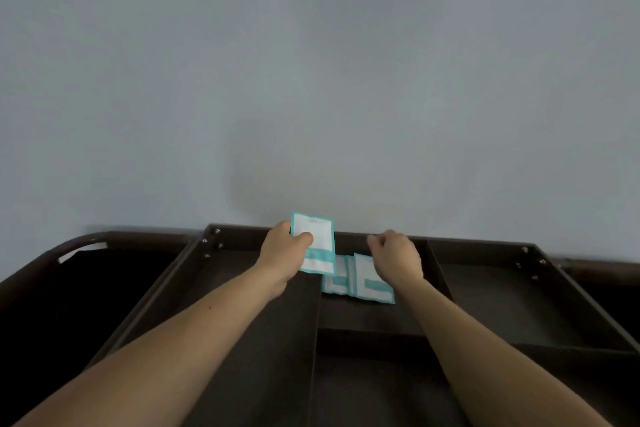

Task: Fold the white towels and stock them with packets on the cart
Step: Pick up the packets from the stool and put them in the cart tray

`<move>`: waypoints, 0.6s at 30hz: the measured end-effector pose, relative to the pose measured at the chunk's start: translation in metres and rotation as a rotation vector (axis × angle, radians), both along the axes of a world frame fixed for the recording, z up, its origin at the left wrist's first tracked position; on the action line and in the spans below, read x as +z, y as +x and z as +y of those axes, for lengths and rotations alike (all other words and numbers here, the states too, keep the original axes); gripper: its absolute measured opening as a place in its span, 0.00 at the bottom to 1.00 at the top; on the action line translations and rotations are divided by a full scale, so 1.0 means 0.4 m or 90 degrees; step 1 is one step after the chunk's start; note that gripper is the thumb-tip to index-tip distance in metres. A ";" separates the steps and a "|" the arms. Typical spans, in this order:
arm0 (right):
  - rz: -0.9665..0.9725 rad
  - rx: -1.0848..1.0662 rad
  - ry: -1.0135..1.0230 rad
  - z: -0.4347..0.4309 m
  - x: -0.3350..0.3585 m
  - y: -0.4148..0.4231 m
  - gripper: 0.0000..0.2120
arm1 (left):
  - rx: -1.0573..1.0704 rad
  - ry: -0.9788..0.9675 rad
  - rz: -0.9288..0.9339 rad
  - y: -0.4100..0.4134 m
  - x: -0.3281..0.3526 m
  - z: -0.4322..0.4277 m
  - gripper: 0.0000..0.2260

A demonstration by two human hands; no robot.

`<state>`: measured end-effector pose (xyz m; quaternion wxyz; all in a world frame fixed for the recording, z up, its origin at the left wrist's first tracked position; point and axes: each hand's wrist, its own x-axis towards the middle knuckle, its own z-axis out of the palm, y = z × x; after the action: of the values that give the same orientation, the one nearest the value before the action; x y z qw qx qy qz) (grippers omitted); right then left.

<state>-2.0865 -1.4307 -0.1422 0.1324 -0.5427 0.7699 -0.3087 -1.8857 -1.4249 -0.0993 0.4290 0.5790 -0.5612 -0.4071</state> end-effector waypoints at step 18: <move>-0.175 -0.103 0.097 0.023 -0.003 -0.125 0.06 | -0.097 0.042 -0.007 -0.082 0.015 -0.001 0.06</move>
<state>-2.1365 -1.4215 -0.1435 0.2517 -0.4197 0.8070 -0.3306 -1.9187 -1.4252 -0.0932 0.3746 0.5506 -0.5923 -0.4535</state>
